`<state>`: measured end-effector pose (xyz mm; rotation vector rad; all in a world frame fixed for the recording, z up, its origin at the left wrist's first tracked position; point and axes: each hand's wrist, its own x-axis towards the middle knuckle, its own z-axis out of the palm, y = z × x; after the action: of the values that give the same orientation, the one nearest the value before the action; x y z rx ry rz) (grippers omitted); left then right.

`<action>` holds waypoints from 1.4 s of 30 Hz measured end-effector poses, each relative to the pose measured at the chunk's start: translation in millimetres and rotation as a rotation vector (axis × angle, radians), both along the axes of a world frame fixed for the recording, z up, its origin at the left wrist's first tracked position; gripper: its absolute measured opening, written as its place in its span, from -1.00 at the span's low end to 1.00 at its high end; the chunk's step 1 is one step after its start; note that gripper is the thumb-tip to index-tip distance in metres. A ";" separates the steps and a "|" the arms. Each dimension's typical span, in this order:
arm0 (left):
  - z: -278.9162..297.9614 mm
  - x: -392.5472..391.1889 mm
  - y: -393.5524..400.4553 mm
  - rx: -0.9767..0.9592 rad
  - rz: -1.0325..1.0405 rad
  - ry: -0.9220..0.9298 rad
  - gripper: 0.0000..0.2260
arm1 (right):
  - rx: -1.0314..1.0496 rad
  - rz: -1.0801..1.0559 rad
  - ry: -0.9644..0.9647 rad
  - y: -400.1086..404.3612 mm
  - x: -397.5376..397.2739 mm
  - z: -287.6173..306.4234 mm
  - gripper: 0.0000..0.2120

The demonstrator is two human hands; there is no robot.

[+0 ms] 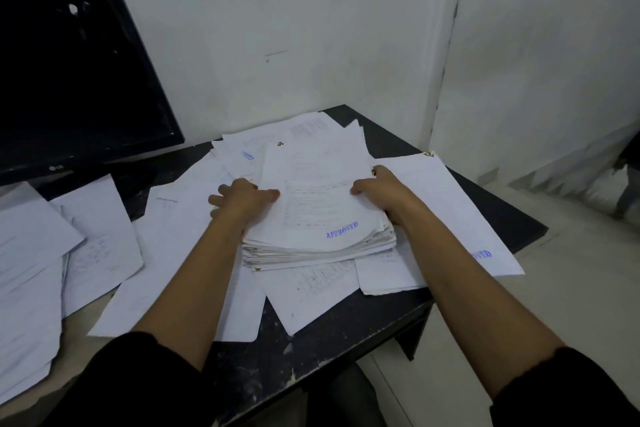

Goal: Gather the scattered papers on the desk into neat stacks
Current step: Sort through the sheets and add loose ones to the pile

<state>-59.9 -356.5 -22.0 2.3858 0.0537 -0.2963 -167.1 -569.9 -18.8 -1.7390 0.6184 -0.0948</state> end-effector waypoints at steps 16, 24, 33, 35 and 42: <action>7.9 -8.6 -6.8 -0.101 -0.015 -0.070 -0.45 | 0.160 0.036 -0.039 5.4 -11.5 14.0 -0.53; 26.4 -37.8 -24.9 -0.247 -0.036 -0.022 -0.46 | 0.254 0.006 -0.151 -25.5 -50.4 23.5 -0.57; 32.1 -77.4 -64.3 -0.472 -0.093 0.065 -0.43 | -0.046 -0.045 0.028 -58.4 -98.9 29.3 -0.48; 23.4 -86.7 -70.2 -0.395 -0.098 0.085 -0.39 | -0.126 -0.043 0.091 -58.7 -103.7 20.5 -0.50; 20.6 -98.1 -80.5 -0.189 -0.125 0.040 -0.32 | -0.489 -0.036 0.289 -60.7 -106.7 10.4 -0.34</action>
<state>-158.0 -437.0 -1.4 2.1991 -0.1014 -0.3906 -273.7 -630.6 -8.5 -2.2367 0.8919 -0.0195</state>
